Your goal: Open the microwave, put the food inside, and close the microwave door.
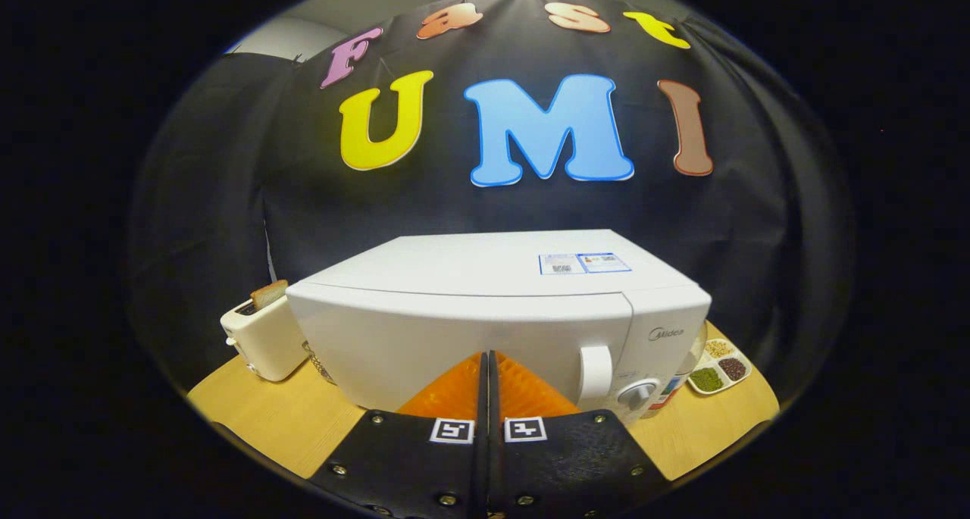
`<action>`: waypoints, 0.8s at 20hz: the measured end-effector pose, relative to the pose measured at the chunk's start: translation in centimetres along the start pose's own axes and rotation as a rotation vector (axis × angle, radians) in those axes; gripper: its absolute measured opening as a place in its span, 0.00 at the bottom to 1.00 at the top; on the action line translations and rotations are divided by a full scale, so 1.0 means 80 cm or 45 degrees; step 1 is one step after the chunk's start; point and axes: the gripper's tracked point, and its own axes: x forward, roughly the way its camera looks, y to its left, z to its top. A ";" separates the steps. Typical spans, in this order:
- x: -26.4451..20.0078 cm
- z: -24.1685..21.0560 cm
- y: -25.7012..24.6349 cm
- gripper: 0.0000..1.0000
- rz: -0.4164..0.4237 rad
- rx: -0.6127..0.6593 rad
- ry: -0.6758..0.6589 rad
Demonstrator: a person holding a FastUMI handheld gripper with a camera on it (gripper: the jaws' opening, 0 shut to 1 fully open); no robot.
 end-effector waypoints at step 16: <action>-0.260 0.038 0.000 0.60 -0.082 -0.028 -0.196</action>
